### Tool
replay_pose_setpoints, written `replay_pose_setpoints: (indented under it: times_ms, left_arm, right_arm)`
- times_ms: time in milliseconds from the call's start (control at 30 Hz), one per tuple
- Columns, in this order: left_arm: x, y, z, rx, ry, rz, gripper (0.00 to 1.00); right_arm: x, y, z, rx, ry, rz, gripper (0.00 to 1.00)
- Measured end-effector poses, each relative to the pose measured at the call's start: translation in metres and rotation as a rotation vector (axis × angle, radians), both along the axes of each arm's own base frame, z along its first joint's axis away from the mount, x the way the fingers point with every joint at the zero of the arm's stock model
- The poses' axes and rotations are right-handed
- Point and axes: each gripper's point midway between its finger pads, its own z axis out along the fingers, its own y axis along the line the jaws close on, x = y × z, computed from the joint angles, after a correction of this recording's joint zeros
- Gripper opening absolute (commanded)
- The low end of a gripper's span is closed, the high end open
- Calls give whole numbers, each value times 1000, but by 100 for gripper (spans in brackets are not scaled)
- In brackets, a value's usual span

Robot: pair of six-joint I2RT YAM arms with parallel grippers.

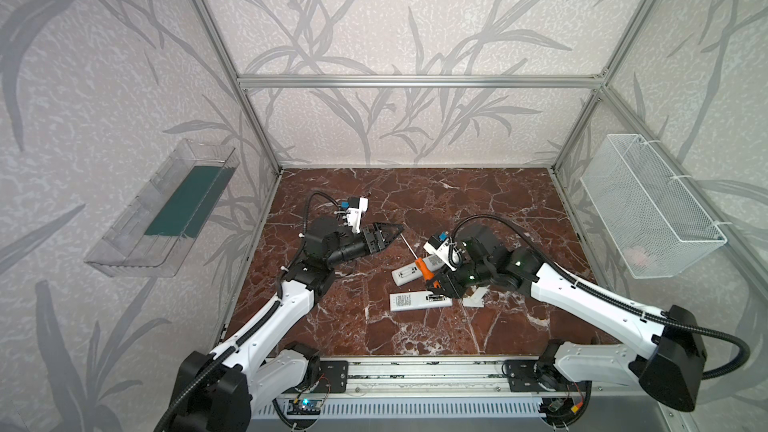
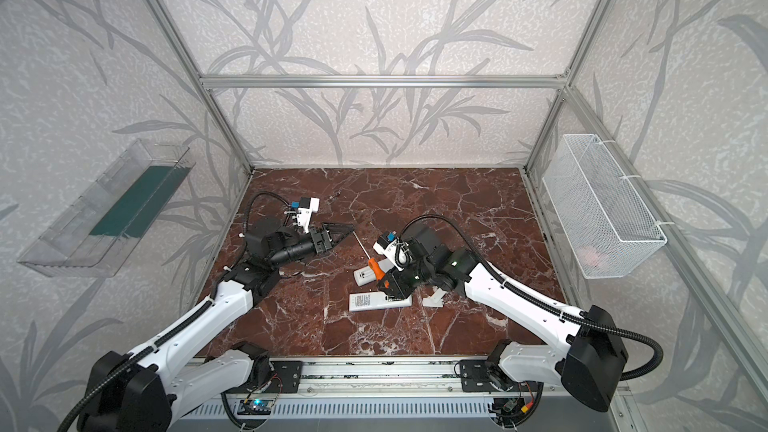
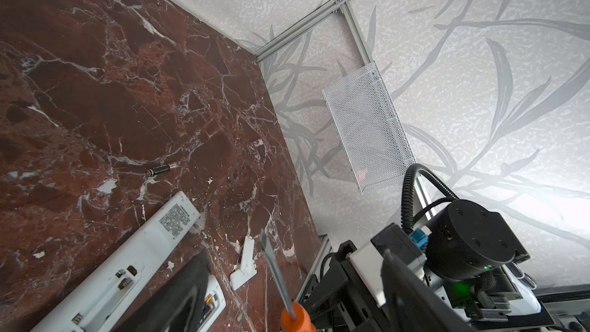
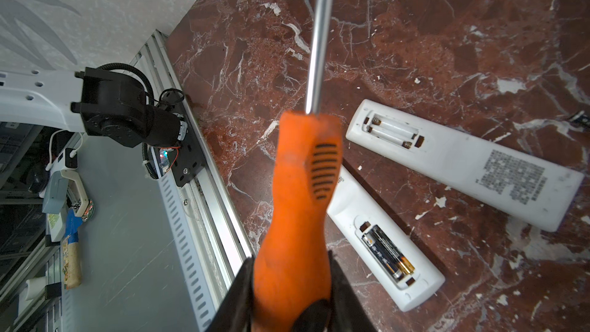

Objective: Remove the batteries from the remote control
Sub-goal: 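Lift the screwdriver with the right gripper while the left arm rises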

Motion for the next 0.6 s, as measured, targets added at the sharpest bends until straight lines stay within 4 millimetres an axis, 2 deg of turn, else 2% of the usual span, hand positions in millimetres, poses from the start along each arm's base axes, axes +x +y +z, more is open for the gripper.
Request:
replay_pose_setpoints:
  times_ms: [233,400,533,600]
  left_arm:
    - [8,-7,-7,-41,41,-11,48]
    - [11,-15,-10,-73,63,-30,32]
    - [8,-21,-12,-95,81,-51,3]
    - [8,-22,-9,-107,76,-55,0]
  right_arm:
    - [-3,4,3,17,1,15,1]
    - [-1,5,5,27,-7,14,1]
    - [0,6,6,31,-7,9,1]
    - [0,6,5,28,-5,7,2]
